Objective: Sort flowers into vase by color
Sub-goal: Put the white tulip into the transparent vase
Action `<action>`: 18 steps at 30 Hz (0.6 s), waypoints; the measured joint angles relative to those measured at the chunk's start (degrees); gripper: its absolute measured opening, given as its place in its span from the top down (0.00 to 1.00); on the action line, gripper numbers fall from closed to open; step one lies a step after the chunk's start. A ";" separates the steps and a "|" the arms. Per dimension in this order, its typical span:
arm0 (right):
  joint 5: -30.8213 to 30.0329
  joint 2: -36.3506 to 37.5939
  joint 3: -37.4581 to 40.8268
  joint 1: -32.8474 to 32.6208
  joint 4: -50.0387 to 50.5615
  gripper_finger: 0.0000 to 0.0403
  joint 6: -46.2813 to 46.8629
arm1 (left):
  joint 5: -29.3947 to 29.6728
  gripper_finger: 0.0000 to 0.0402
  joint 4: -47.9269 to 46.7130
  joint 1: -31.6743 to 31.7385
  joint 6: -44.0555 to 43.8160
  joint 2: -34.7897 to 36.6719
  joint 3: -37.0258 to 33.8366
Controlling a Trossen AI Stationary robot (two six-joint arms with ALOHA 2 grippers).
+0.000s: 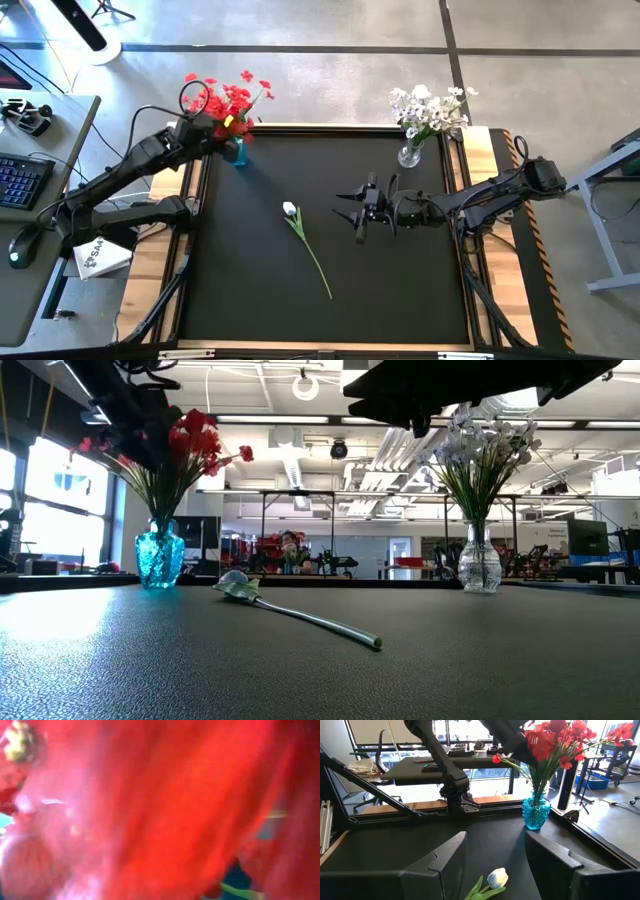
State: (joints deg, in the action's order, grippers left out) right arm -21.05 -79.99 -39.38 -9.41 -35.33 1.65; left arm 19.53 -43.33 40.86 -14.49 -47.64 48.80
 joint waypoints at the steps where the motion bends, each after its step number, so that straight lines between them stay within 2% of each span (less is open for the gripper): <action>1: 0.01 0.00 0.00 -0.02 0.00 0.52 0.00 | -0.69 0.49 -0.19 0.00 0.17 0.01 0.31; 8: 0.01 0.00 0.00 -0.02 0.92 0.52 0.96 | -8.92 0.36 -1.08 0.00 4.10 0.00 2.76; 15: 0.11 0.00 0.02 0.77 6.22 0.52 4.98 | -8.50 0.34 -9.13 0.00 4.16 0.00 9.15; 18: 4.12 0.00 0.02 1.42 8.19 0.52 6.10 | -7.69 0.34 -11.16 0.00 4.22 0.02 12.18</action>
State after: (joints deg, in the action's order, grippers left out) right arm -16.93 -79.99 -39.35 -7.99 -27.14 7.75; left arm 11.84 -54.49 40.86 -10.26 -47.62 60.98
